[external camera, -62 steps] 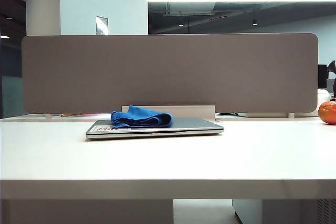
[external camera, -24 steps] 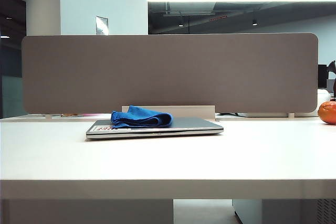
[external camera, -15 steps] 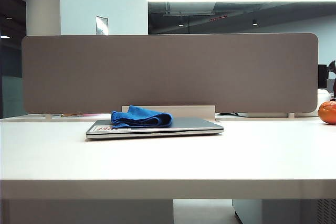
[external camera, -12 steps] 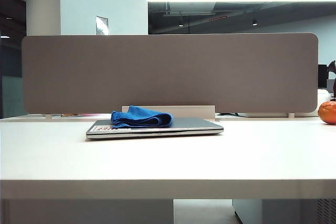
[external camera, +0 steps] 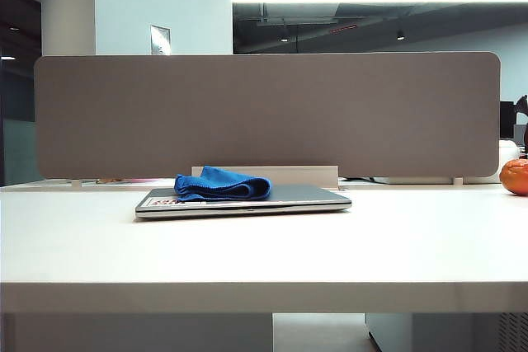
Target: Pick up the blue rag and put it over the laptop.
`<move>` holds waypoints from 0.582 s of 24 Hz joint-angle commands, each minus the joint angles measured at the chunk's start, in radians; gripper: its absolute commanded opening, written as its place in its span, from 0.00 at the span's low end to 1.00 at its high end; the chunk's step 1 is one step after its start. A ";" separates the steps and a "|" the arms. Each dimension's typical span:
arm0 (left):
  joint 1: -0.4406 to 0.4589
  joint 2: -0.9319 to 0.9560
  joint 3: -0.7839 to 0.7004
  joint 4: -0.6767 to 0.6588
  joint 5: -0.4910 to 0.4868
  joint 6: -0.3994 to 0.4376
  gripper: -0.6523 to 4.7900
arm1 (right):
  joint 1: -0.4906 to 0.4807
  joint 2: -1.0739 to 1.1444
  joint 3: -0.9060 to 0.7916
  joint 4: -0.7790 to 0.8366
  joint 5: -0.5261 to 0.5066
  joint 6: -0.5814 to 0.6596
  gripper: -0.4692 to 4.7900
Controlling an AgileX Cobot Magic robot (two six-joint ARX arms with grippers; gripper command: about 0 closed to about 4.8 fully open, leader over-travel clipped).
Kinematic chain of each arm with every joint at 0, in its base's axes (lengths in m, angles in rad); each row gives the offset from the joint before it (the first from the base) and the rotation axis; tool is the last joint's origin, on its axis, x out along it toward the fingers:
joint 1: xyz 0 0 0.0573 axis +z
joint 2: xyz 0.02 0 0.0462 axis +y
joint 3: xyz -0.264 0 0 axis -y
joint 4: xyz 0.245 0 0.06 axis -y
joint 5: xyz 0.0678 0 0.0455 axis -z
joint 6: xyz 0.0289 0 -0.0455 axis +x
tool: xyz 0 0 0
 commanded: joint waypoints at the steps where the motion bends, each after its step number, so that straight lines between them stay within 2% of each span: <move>1: 0.003 0.001 0.003 0.012 0.003 0.003 0.11 | -0.002 -0.002 -0.005 -0.031 0.013 -0.004 0.09; 4: 0.003 0.001 0.003 0.012 0.003 0.003 0.11 | -0.002 -0.002 -0.005 -0.029 0.044 0.020 0.09; 14: 0.003 0.001 0.003 0.012 0.003 0.003 0.11 | -0.002 -0.002 -0.005 -0.029 0.043 0.020 0.09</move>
